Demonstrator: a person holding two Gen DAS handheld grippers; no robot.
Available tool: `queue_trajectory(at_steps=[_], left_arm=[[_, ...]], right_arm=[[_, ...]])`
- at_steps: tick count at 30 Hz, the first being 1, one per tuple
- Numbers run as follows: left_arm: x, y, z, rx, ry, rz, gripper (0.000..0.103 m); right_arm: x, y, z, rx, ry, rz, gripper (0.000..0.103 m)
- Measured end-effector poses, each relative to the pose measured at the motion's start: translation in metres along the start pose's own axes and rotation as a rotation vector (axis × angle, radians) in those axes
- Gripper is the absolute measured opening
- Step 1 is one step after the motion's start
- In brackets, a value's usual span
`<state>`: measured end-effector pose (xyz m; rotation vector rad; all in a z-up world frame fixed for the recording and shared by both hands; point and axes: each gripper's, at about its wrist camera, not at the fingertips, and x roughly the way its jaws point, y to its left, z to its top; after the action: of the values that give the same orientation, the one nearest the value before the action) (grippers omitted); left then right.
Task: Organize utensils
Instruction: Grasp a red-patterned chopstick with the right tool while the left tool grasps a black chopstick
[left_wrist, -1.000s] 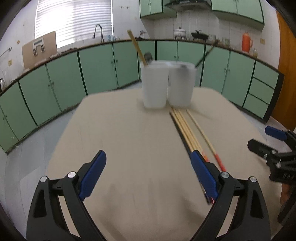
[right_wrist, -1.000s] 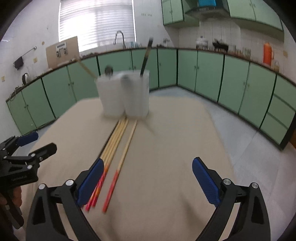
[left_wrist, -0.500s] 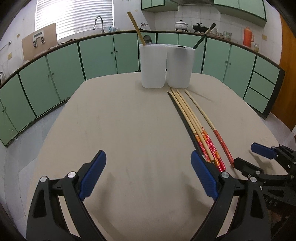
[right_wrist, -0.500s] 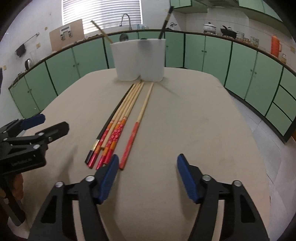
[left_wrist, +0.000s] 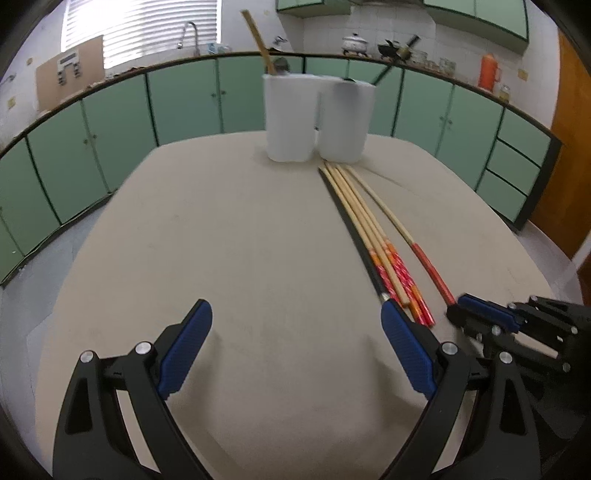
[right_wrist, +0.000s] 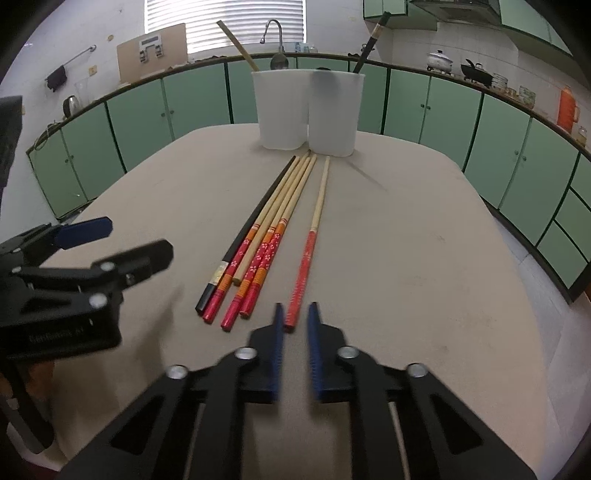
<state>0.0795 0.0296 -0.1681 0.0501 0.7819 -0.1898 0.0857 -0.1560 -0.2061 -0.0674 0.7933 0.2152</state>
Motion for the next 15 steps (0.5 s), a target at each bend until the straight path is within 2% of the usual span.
queue_trajectory(at_steps=[5, 9, 15], left_arm=[[0.005, -0.013, -0.001, 0.027, 0.035, -0.052, 0.090], [0.011, -0.022, -0.003, 0.046, 0.051, -0.050, 0.090], [0.018, -0.028, -0.004, 0.056, 0.076, -0.037, 0.090]], right_arm=[[-0.002, -0.014, -0.001, 0.025, 0.002, -0.008, 0.006], [-0.004, -0.030, -0.003, 0.067, 0.003, -0.008, 0.006], [-0.002, -0.029, -0.003, 0.057, -0.002, -0.002, 0.006]])
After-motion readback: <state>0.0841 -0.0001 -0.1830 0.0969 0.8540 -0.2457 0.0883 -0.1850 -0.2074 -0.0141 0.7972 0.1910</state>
